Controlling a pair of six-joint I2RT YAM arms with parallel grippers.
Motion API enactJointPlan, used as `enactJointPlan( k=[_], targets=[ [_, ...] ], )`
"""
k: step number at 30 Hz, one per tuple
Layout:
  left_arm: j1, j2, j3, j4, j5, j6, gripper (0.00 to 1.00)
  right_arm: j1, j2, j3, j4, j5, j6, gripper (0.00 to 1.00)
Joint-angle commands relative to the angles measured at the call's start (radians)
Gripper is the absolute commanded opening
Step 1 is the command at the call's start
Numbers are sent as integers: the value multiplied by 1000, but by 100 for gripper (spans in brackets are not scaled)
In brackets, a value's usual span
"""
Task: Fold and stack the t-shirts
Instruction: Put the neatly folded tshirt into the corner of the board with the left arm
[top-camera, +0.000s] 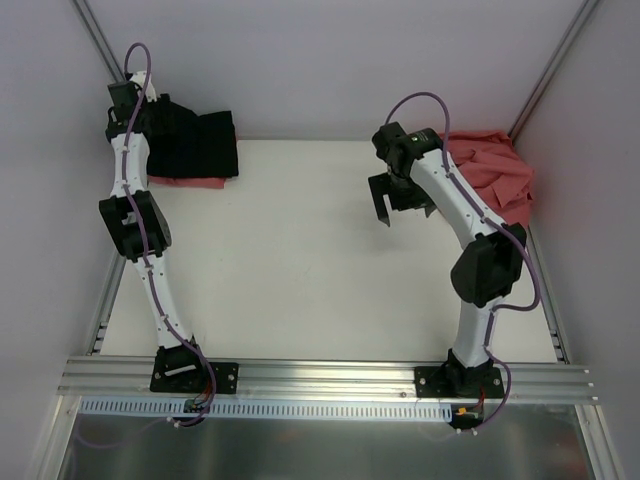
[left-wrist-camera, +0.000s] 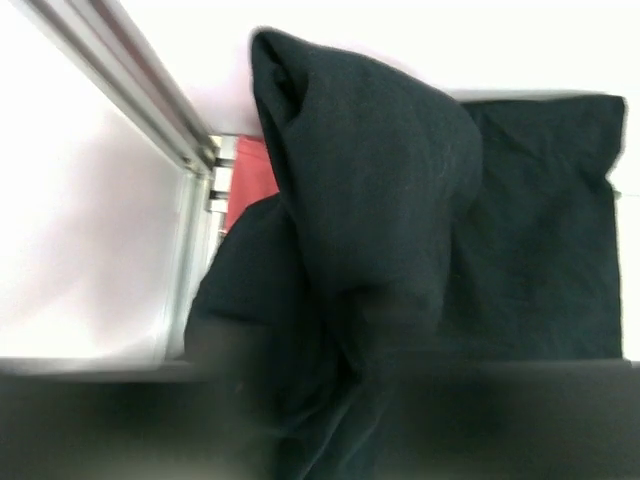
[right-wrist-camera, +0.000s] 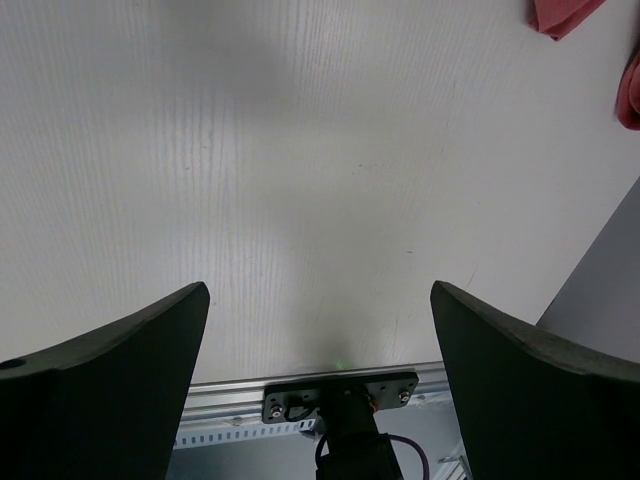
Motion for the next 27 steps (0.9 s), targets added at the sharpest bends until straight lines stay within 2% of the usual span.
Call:
enactJointPlan(
  k=[1,4,9,13,17,22,24,27],
  targets=[
    [11,-4,-5,96,-70,17,99,16,21,55,-121,20,0,100],
    [12,-24,-27,122,-81,5,99,22,32,68,-139,15,3,99],
    [12,-146,-178,297,-85,-11,99,37,50,78,-144,3,8,100],
    [-9,-232,-209,366,-6,-54,99,50,63,72,-123,-3,11,100],
    [-46,-275,-202,354,66,-112,99,53,61,54,-68,-12,18,100],
    [-92,-300,-203,275,206,-251,99,53,46,6,40,-22,29,100],
    [-118,-370,-333,329,249,-348,99,53,32,-1,81,-28,35,100],
    [-155,-419,-431,333,312,-467,99,53,-5,-4,124,-28,54,99]
  ],
)
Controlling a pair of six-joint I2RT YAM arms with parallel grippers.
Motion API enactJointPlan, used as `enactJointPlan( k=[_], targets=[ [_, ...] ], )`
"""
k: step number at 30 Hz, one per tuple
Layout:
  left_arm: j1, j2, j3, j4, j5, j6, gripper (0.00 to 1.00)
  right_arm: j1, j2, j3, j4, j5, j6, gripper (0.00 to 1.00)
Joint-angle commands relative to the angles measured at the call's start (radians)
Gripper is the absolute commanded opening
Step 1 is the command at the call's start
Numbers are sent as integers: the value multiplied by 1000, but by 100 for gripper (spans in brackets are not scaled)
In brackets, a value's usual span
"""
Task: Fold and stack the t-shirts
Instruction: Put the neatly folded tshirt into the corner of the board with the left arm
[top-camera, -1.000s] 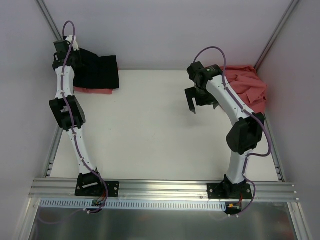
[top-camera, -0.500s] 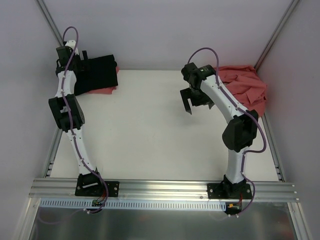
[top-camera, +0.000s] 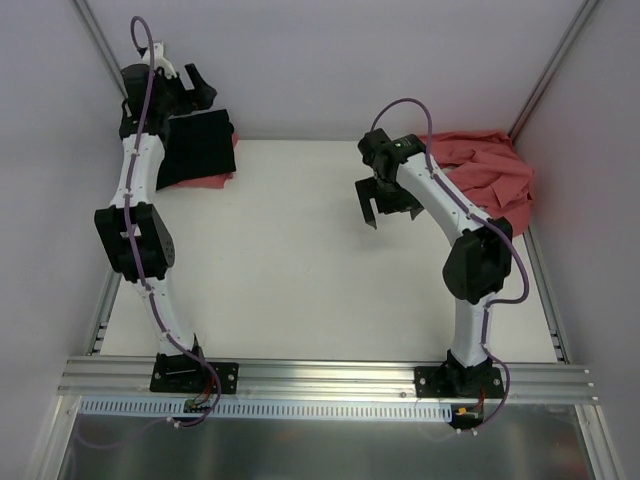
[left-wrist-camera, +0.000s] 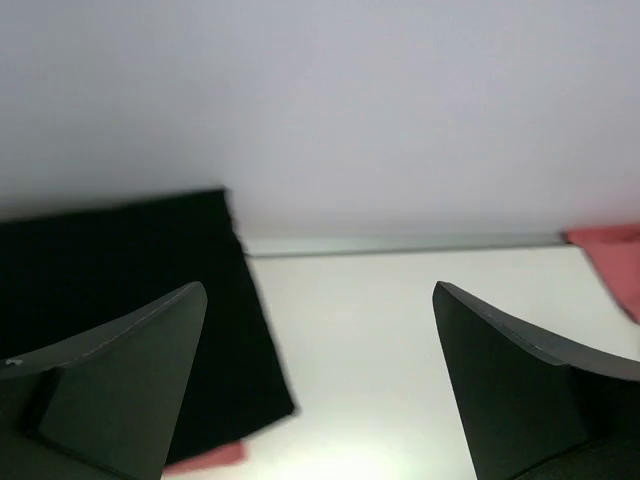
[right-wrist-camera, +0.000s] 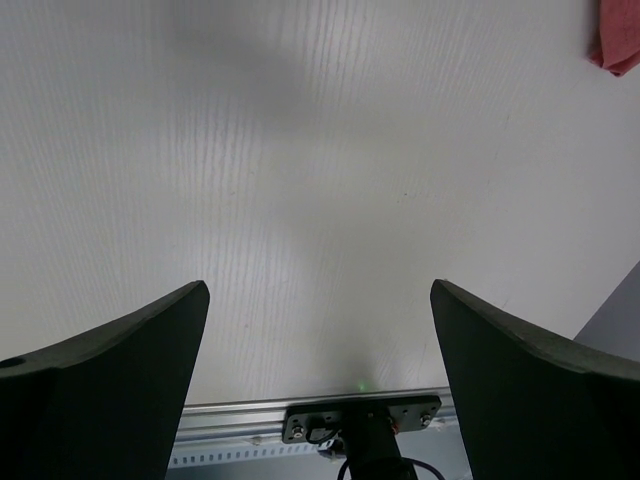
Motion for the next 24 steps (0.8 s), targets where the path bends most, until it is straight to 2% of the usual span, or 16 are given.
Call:
enactJointPlan(
  k=[1,2,4,7,9,12,16,18,24],
  targets=[
    [-36,-73,-99,28,146,-202,99,3,-84,-7,101,-8,31,100],
    [-45,-85,-154,28,163,-248,99,3,-101,-17,121,-8,31,100],
    [-97,-132,-194,6,171,-240,99,-3,-158,-56,175,-11,31,100],
    [-195,-226,-271,-71,118,-123,99,-32,-257,-134,256,-22,28,99],
    [-237,-292,-303,-183,70,-30,99,-47,-314,-186,325,-54,13,99],
    [-317,-393,-329,-307,-69,81,99,-69,-429,-287,400,-82,-14,100],
    [-380,-563,-510,-283,-164,56,99,-119,-572,-388,433,-150,-28,99],
    [-441,-655,-573,-272,-270,61,99,-126,-618,-416,445,-148,-25,100],
    [-551,-788,-611,-364,-450,69,99,-121,-707,-493,466,-233,10,99]
  ],
)
